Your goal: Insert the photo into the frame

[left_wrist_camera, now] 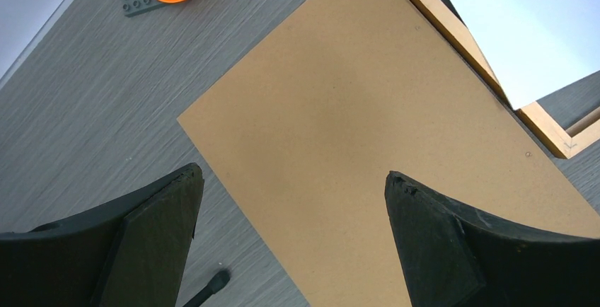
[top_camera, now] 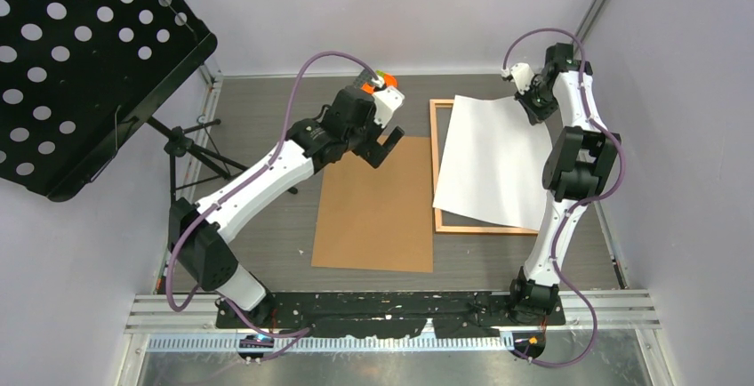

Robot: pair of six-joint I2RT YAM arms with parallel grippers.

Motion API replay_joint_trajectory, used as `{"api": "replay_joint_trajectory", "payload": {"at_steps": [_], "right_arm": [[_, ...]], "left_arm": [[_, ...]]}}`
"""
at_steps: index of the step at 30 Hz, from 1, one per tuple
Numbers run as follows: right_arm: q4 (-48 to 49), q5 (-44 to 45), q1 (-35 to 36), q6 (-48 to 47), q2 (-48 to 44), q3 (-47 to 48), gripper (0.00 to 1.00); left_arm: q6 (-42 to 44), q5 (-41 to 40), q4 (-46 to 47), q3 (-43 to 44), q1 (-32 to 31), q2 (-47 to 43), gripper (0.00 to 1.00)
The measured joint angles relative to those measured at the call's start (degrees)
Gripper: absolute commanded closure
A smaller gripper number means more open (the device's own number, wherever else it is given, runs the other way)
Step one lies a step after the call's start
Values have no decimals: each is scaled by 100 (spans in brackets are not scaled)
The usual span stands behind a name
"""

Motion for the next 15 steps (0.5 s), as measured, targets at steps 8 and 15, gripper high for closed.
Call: {"api": "replay_joint_trajectory", "payload": {"at_steps": [8,15], "right_arm": [[-225,-337,-61,-610,0,0,94],[-417,-649,-122,-623,79,302,94]], "left_arm": [[39,-22,-2,0,0,160,0],[98,-44,-39,59,0,251,0]]}}
